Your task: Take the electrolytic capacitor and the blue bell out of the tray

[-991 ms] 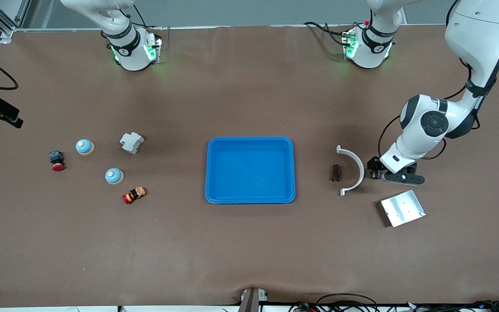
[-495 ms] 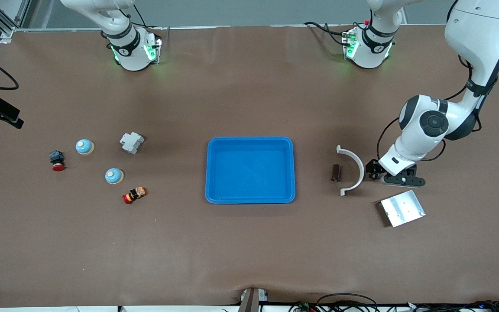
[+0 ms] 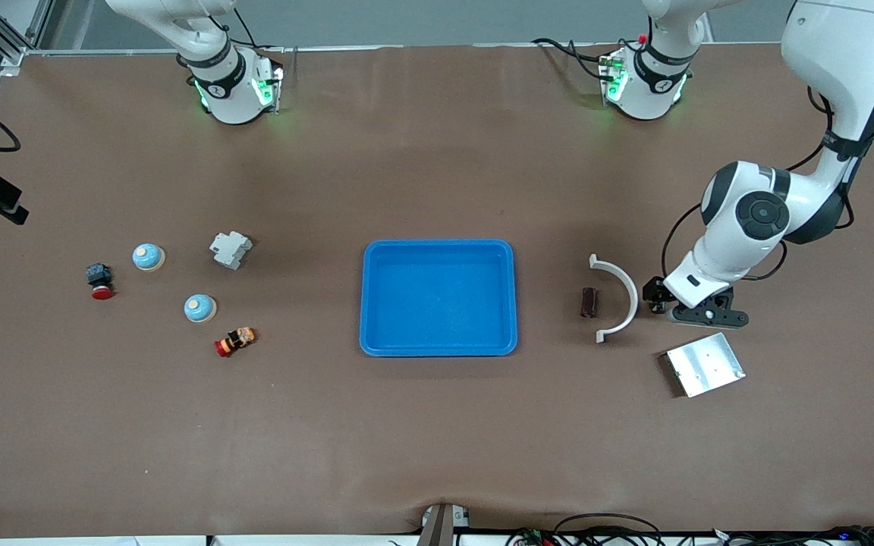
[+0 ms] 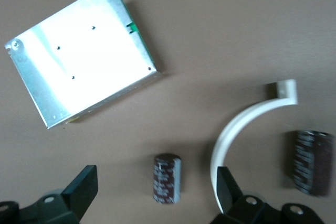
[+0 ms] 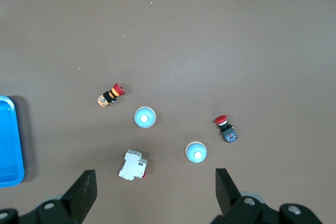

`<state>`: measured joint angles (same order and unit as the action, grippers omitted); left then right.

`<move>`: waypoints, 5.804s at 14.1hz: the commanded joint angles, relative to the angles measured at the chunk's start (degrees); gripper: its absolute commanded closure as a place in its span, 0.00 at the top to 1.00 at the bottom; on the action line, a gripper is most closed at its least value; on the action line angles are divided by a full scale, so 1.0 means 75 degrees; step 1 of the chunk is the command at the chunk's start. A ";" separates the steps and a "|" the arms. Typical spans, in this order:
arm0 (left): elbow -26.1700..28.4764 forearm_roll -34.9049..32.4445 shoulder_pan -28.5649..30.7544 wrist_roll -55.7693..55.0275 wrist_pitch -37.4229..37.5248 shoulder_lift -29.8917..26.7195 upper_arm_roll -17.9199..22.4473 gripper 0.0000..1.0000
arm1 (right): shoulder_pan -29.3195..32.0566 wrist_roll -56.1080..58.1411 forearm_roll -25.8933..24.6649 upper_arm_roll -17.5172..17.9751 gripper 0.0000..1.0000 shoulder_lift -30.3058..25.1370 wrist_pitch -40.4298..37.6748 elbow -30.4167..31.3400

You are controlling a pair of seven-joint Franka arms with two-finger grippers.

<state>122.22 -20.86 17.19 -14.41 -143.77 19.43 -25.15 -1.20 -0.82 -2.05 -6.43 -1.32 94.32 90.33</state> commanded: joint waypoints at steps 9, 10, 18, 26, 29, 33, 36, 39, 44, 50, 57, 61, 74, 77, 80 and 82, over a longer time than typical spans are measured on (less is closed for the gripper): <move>-0.2279 0.1456 0.0063 -0.0024 0.3217 -0.0516 -0.0736 1.00 | 0.0114 -0.0067 0.0156 0.0095 1.00 0.0270 -0.0038 -0.0384; -0.2327 0.1549 0.0075 0.0034 0.3417 -0.0633 -0.0736 1.00 | 0.0090 -0.0067 0.0156 0.0095 1.00 0.0270 -0.0061 -0.0384; -0.2551 0.2275 -0.1301 0.0292 0.4531 -0.1980 0.0954 1.00 | 0.0078 -0.0067 0.0156 0.0095 1.00 0.0270 -0.0061 -0.0384; -0.2713 0.2698 -0.1671 0.1125 0.5398 -0.2942 0.1583 1.00 | 0.0102 -0.0067 0.0203 0.0095 1.00 0.0270 -0.0073 -0.0384; -0.3427 0.2803 -0.2009 0.1113 0.6101 -0.2908 0.1816 1.00 | 0.0125 -0.0067 0.0238 0.0095 1.00 0.0270 -0.0073 -0.0384; -0.3804 0.2910 -0.3227 0.1195 0.6372 -0.2861 0.3187 1.00 | 0.0137 -0.0067 0.0261 0.0095 1.00 0.0270 -0.0084 -0.0384; -0.4002 0.2898 -0.3767 0.1230 0.6629 -0.2884 0.3726 1.00 | 0.0114 -0.0067 0.0262 0.0095 1.00 0.0270 -0.0084 -0.0384; -0.4226 0.2886 -0.3933 0.1393 0.6817 -0.2884 0.3846 1.00 | 0.0125 -0.0067 0.0262 0.0095 1.00 0.0270 -0.0096 -0.0384; -0.4250 0.2804 -0.4028 0.1453 0.6864 -0.2873 0.4151 1.00 | 0.0160 -0.0067 0.0273 0.0095 1.00 0.0270 -0.0084 -0.0384; -0.4261 0.2828 -0.3242 0.1441 0.6865 -0.2779 0.3307 1.00 | 0.0160 -0.0055 0.0273 0.0095 1.00 0.0270 -0.0096 -0.0384; -0.4273 0.2875 -0.3183 0.1441 0.6864 -0.2779 0.3307 1.00 | 0.0172 -0.0055 0.0332 0.0084 1.00 0.0270 -0.0108 -0.0372; -0.4273 0.2875 -0.3172 0.1441 0.6853 -0.2732 0.3307 1.00 | 0.0172 -0.0055 0.0344 0.0072 1.00 0.0270 -0.0108 -0.0372; -0.4425 0.2921 -0.3183 0.1172 0.6876 -0.2720 0.3260 1.00 | 0.0278 -0.0020 0.0379 0.0072 1.00 0.0270 -0.0108 -0.0337; -0.4425 0.2980 -0.3230 0.1172 0.7087 -0.2720 0.3260 1.00 | 0.0266 0.0004 0.0506 0.0084 1.00 0.0270 -0.0120 -0.0325; -0.4437 0.2980 -0.3242 0.1172 0.7134 -0.2720 0.3248 1.00 | 0.0278 0.0015 0.0578 0.0072 1.00 0.0270 -0.0178 -0.0325; -0.4425 0.2980 -0.3277 0.1172 0.7157 -0.2720 0.3236 1.00 | 0.0266 0.0015 0.0578 0.0072 1.00 0.0270 -0.0178 -0.0337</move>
<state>90.48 0.24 -7.56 -5.33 -91.76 -1.40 -0.42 0.02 -0.81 1.33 -6.37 0.30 93.77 88.84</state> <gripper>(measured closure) 0.000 0.000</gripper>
